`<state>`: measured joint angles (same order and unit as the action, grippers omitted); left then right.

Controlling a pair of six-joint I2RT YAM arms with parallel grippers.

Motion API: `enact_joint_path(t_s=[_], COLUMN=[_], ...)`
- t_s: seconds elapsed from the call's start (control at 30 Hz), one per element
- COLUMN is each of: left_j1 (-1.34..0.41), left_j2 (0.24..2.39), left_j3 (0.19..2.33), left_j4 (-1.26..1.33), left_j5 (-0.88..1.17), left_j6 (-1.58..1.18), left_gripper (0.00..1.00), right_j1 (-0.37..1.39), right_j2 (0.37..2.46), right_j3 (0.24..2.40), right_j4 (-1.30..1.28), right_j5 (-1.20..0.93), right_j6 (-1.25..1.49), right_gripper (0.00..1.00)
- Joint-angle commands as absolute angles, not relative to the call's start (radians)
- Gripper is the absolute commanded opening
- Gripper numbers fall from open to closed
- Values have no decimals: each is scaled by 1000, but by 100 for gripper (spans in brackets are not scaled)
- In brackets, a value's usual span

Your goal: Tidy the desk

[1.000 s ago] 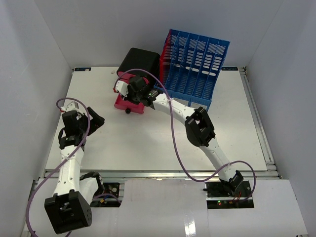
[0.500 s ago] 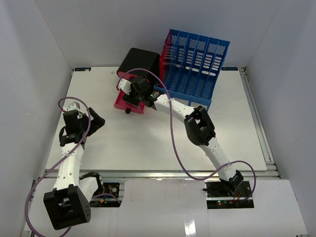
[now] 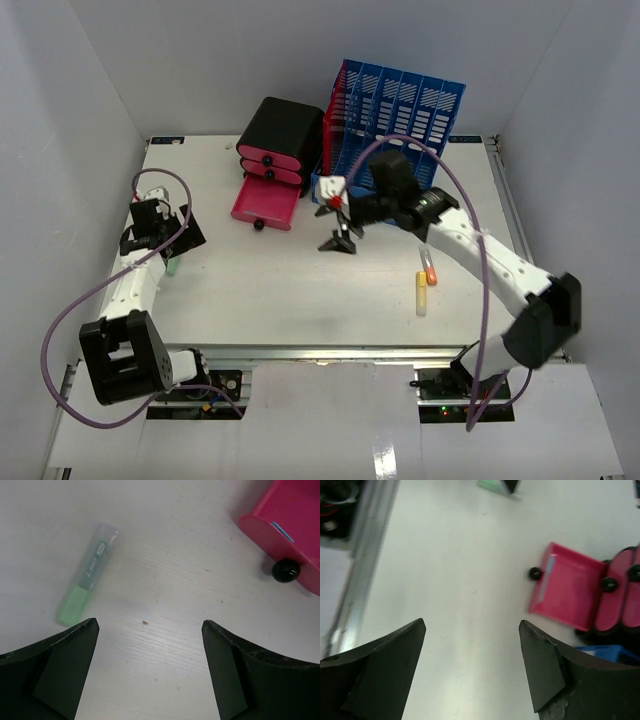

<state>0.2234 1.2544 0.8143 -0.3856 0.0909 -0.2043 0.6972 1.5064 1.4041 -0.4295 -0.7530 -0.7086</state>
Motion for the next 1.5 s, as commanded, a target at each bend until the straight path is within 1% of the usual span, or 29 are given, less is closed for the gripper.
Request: enact_joint_path(t_s=[0.0,0.03,0.1,0.13,0.2,0.3,0.37,0.4,0.5,0.7,0.9,0.97,1.1,1.17,1.23,1.3,1.33,1.37,1.47], left_j1=[229,229,229,229,236,251,256,257,261,292,308,310,316,318,319,318,318,318,319], left_j2=[1325,1328,1332,1342,1380,1433,1496,1520,1588,1679,1724,1734,1755,1761,1761,1759,1756,1744,1716], left_j3=[786,785,702,688,695,743,807,833,902,972,1011,1024,1042,1048,1055,1063,1064,1069,1078], left_j4=[-275,-236,-129,-115,-115,-135,-159,-186,-240,-308,-346,-361,-393,-405,-413,-420,-421,-422,-422], left_j5=[-19,-36,-74,-91,-118,-68,-39,-14,50,151,204,212,256,277,289,297,303,311,342], left_j6=[-11,-3,104,121,152,208,235,246,284,312,295,293,288,278,262,244,239,221,180], left_gripper=[96,96,97,97,97,95,92,90,86,77,74,72,61,52,41,22,17,13,9], right_j1=[606,576,465,405,343,264,231,217,207,194,169,159,144,135,126,121,118,112,104], right_j2=[1253,1208,1057,1009,907,844,829,826,829,810,800,802,804,804,805,807,807,808,810], right_j3=[1088,1046,925,887,823,753,735,735,746,750,753,753,753,753,752,749,749,750,750], right_j4=[-531,-528,-529,-527,-526,-519,-520,-520,-519,-518,-518,-518,-518,-518,-518,-518,-518,-518,-517], right_j5=[-1030,-1053,-1196,-1231,-1274,-1304,-1315,-1312,-1299,-1289,-1303,-1308,-1313,-1318,-1323,-1324,-1324,-1325,-1330], right_j6=[-908,-919,-984,-1015,-1067,-1090,-1091,-1087,-1071,-1058,-1049,-1046,-1044,-1042,-1040,-1041,-1040,-1039,-1037], right_gripper=[84,84,85,86,87,88,89,89,88,88,88,88,88,88,88,88,88,88,88])
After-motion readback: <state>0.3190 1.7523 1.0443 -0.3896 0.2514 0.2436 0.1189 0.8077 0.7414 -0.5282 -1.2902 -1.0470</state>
